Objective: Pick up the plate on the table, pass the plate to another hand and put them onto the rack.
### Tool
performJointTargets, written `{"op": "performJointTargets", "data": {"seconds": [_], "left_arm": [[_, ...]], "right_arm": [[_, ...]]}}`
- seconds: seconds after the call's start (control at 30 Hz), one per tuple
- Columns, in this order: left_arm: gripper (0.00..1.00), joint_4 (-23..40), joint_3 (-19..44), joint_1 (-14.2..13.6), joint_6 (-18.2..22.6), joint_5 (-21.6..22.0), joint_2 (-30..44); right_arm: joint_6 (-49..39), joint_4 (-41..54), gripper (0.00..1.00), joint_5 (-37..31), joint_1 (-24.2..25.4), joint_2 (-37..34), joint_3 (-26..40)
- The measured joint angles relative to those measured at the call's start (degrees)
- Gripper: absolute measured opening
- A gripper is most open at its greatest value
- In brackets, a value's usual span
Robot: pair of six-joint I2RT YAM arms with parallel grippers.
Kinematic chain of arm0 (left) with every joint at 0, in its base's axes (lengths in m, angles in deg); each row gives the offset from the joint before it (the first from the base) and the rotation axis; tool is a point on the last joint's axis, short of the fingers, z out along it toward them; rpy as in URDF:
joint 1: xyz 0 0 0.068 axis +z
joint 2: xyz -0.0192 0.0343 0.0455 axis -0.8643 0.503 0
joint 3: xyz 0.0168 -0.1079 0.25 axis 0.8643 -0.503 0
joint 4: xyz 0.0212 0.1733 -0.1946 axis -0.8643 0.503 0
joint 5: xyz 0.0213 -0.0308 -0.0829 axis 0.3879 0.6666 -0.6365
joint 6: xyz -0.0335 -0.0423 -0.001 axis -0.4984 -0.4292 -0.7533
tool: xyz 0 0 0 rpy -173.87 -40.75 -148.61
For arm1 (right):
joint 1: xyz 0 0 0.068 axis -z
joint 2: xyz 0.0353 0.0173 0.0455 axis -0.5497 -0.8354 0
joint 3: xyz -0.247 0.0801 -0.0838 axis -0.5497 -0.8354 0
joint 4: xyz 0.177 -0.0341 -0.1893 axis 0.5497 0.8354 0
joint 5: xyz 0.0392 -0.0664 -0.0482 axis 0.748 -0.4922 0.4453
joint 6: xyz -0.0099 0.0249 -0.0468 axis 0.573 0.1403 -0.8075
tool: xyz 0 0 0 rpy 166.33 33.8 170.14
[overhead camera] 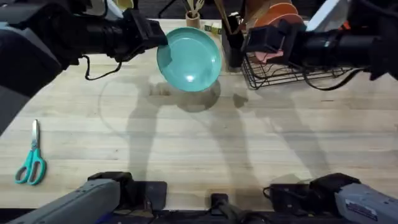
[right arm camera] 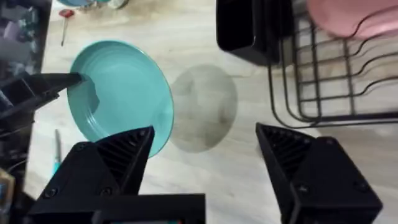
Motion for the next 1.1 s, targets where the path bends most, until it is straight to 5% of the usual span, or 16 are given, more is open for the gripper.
{"op": "performJointTargets", "data": {"seconds": [0.4, 0.7, 1.1], "left_arm": [[0.041, 0.02, 0.00, -0.01, -1.29, -0.64, 0.00], [0.041, 0.02, 0.00, 0.00, -1.70, -0.66, 0.00], [0.041, 0.02, 0.00, -0.01, -1.71, -0.66, 0.00]], "right_arm": [[10.33, -1.85, 0.993, 3.66, -1.04, -1.78, 0.00], [11.25, -4.58, 0.994, 3.90, -6.69, -4.00, 0.04], [11.60, -5.76, 0.994, 3.71, -8.24, -7.25, 0.04]]}}
